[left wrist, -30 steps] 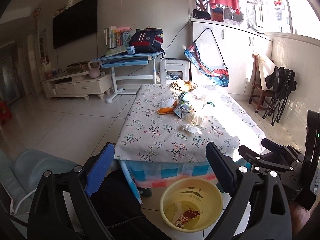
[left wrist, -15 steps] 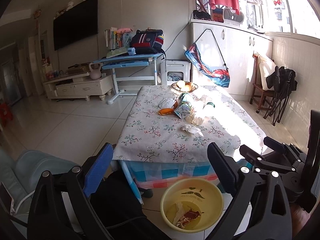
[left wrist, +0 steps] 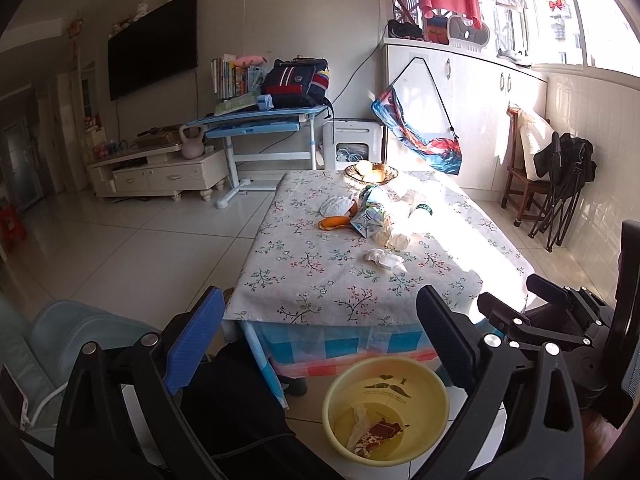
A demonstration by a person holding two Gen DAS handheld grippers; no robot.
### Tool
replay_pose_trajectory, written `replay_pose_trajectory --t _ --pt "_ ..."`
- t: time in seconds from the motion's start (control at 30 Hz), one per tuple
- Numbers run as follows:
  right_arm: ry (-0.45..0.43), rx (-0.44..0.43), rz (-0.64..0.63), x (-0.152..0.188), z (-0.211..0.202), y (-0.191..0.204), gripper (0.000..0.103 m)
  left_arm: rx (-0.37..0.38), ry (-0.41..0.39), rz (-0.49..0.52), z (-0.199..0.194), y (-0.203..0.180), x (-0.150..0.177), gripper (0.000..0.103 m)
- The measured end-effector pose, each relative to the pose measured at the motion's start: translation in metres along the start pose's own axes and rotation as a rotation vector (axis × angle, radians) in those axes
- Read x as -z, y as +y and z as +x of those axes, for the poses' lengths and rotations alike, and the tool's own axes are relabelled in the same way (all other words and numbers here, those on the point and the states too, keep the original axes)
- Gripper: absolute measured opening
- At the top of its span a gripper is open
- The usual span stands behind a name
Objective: Collect trash
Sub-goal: 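Move both open tools back toward the items on the table, then grasp a crumpled white tissue with the right tool while the left tool grasps the blue milk carton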
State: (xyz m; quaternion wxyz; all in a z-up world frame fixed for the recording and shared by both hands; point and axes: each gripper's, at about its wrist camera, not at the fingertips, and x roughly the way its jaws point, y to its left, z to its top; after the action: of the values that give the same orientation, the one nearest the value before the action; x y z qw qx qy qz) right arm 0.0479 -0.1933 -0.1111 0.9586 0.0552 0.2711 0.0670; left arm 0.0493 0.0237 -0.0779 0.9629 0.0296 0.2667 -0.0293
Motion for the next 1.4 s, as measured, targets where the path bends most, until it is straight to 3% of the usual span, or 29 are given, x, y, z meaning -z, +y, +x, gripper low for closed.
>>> replay_pose_trajectory --t 0.13,0.3,0.47,0.73,0.93,1.03,1.1,1.13,1.4 --pt "-0.008 -0.037 -0.005 -0.012 0.01 0.006 0.076 -0.022 0.005 -0.02 0.01 0.009 -0.005 0.095" --pt "0.057 -0.078 -0.031 -0.017 0.05 0.012 0.076 -0.06 0.043 -0.053 0.038 0.023 -0.01 0.095" --pt "0.113 -0.096 -0.045 -0.025 0.091 0.015 0.065 -0.077 0.079 -0.093 0.068 0.035 -0.013 0.095" --pt "0.199 -0.116 -0.072 -0.036 0.155 0.022 0.057 -0.087 0.095 -0.126 0.107 0.043 -0.028 0.096" --pt "0.282 -0.136 -0.084 -0.038 0.194 0.026 0.051 -0.049 0.104 -0.133 0.14 0.04 -0.052 0.096" --pt "0.309 -0.134 -0.083 -0.036 0.204 0.02 0.04 -0.015 0.114 -0.132 0.16 0.032 -0.066 0.096" --pt "0.312 -0.134 -0.078 -0.036 0.204 0.013 0.023 0.013 0.123 -0.131 0.176 0.025 -0.075 0.096" --pt "0.316 -0.142 -0.068 -0.036 0.204 0.008 0.021 0.028 0.129 -0.127 0.185 0.022 -0.079 0.096" --pt "0.331 -0.149 0.057 -0.026 0.172 -0.03 0.013 0.128 0.203 -0.034 0.268 -0.032 -0.1 0.096"
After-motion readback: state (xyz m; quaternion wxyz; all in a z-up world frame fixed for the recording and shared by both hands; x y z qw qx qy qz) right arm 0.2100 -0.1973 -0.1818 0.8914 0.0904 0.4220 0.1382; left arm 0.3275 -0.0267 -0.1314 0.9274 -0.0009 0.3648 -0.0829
